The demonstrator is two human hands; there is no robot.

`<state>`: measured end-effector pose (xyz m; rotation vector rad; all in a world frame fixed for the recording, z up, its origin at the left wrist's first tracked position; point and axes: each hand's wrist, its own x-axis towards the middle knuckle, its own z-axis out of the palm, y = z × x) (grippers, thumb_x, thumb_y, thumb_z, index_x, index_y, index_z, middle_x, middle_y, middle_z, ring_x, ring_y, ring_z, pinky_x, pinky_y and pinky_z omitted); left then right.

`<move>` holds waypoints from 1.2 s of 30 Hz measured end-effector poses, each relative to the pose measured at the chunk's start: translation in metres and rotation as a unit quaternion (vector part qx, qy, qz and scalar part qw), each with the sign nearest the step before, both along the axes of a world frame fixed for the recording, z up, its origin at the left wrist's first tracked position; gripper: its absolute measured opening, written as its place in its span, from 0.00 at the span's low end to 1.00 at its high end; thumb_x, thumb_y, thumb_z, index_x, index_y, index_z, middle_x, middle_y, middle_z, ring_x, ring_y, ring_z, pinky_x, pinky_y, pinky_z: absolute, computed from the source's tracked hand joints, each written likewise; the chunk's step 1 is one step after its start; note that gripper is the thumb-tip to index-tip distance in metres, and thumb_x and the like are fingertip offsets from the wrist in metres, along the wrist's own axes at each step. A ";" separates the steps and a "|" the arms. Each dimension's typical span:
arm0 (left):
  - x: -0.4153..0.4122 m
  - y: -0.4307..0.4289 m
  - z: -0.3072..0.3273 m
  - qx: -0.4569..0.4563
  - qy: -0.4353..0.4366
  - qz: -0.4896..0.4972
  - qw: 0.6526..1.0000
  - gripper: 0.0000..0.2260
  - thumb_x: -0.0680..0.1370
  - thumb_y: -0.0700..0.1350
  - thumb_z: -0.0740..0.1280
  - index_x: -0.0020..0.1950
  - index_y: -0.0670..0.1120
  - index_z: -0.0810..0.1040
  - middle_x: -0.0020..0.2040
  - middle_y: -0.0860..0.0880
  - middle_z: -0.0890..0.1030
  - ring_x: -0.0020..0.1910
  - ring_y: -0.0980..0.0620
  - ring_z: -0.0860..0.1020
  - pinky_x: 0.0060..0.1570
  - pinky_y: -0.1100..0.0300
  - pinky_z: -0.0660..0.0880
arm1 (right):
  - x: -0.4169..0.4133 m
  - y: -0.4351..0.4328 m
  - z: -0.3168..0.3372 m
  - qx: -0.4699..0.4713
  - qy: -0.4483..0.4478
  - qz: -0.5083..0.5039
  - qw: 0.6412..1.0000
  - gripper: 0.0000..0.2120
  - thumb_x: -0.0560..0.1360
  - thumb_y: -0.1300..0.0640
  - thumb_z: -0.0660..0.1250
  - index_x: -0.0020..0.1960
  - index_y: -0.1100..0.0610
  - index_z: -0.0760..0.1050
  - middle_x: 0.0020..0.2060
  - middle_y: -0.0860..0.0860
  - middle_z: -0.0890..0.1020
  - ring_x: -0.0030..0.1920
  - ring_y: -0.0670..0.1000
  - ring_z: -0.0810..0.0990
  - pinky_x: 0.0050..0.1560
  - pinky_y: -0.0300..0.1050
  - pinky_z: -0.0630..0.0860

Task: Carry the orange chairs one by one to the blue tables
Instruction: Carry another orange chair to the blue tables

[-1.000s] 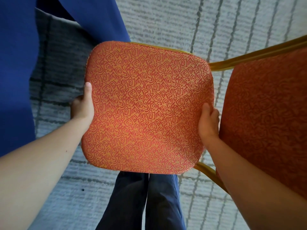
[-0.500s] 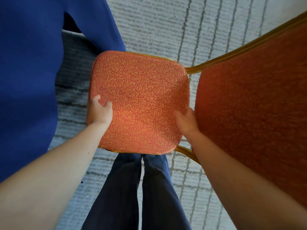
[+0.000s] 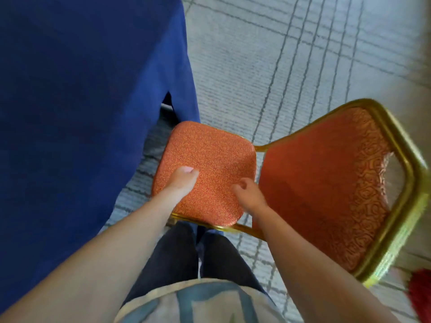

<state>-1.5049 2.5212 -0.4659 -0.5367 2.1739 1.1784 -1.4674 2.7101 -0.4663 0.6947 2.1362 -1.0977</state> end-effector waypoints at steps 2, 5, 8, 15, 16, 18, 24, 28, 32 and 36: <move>0.006 0.002 0.032 0.013 0.019 0.011 1.000 0.17 0.79 0.41 0.61 0.30 0.47 0.67 0.27 0.48 0.68 0.29 0.50 0.66 0.32 0.56 0.59 | 0.006 -0.003 0.020 0.001 0.020 0.014 1.000 0.27 0.78 0.50 0.62 0.75 0.57 0.63 0.67 0.55 0.74 0.61 0.56 0.77 0.61 0.50 0.74; 0.013 0.007 0.062 0.018 0.040 0.021 0.999 0.13 0.79 0.41 0.61 0.34 0.46 0.71 0.28 0.48 0.69 0.28 0.51 0.66 0.31 0.57 0.61 | 0.010 -0.005 0.045 -0.011 0.049 0.013 0.999 0.27 0.78 0.50 0.62 0.74 0.56 0.63 0.63 0.54 0.77 0.46 0.50 0.80 0.44 0.43 0.76; 0.028 0.008 0.092 0.019 0.064 0.015 0.998 0.13 0.78 0.42 0.62 0.33 0.48 0.70 0.28 0.49 0.70 0.28 0.51 0.67 0.30 0.58 0.61 | 0.019 -0.001 0.074 -0.002 0.090 0.017 0.996 0.25 0.78 0.50 0.63 0.73 0.56 0.66 0.64 0.52 0.76 0.43 0.46 0.77 0.43 0.41 0.73; 0.070 0.012 0.143 0.044 0.122 -0.028 0.991 0.08 0.79 0.43 0.60 0.40 0.48 0.71 0.32 0.48 0.70 0.32 0.51 0.69 0.34 0.58 0.64 | 0.059 0.016 0.131 0.019 0.160 0.006 0.987 0.21 0.76 0.49 0.66 0.67 0.55 0.72 0.56 0.51 0.81 0.52 0.50 0.79 0.52 0.43 0.73; 0.076 0.014 0.148 0.047 0.129 -0.030 0.990 0.08 0.79 0.43 0.60 0.40 0.49 0.70 0.34 0.48 0.71 0.34 0.51 0.69 0.37 0.58 0.65 | 0.067 0.018 0.138 0.020 0.163 0.010 0.986 0.21 0.76 0.48 0.66 0.66 0.55 0.72 0.54 0.51 0.81 0.51 0.50 0.79 0.50 0.43 0.73; 0.086 0.019 0.156 0.055 0.140 -0.024 0.988 0.10 0.79 0.43 0.60 0.37 0.51 0.69 0.37 0.49 0.72 0.38 0.51 0.71 0.41 0.58 0.66 | 0.078 0.023 0.148 0.016 0.176 0.016 0.984 0.25 0.73 0.46 0.65 0.67 0.56 0.72 0.54 0.51 0.81 0.49 0.51 0.80 0.51 0.48 0.76; 0.115 0.046 0.168 0.071 0.151 -0.012 0.986 0.10 0.79 0.45 0.62 0.38 0.52 0.69 0.43 0.47 0.74 0.43 0.50 0.73 0.45 0.58 0.67 | 0.103 0.052 0.178 0.040 0.228 0.044 0.972 0.22 0.77 0.50 0.65 0.70 0.55 0.69 0.60 0.52 0.77 0.52 0.49 0.77 0.50 0.43 0.71; 0.118 0.079 0.177 0.057 0.164 -0.007 0.985 0.05 0.79 0.46 0.62 0.45 0.47 0.74 0.43 0.49 0.76 0.40 0.53 0.74 0.39 0.60 0.70 | 0.098 0.088 0.196 0.059 0.287 0.074 0.953 0.21 0.77 0.51 0.65 0.69 0.53 0.70 0.62 0.52 0.76 0.58 0.50 0.77 0.56 0.45 0.75; 0.116 0.127 0.183 0.041 0.181 -0.019 0.982 0.05 0.80 0.45 0.62 0.45 0.46 0.72 0.40 0.47 0.72 0.33 0.55 0.69 0.29 0.64 0.63 | 0.084 0.131 0.213 0.067 0.320 0.099 0.940 0.20 0.77 0.50 0.65 0.68 0.50 0.71 0.62 0.49 0.76 0.59 0.49 0.77 0.59 0.49 0.76; 0.105 0.186 0.178 0.053 0.179 0.024 0.982 0.08 0.77 0.45 0.62 0.39 0.45 0.67 0.33 0.47 0.68 0.30 0.52 0.65 0.32 0.59 0.61 | 0.070 0.184 0.218 0.096 0.339 0.185 0.917 0.20 0.78 0.50 0.63 0.69 0.49 0.71 0.64 0.48 0.74 0.63 0.49 0.75 0.60 0.49 0.76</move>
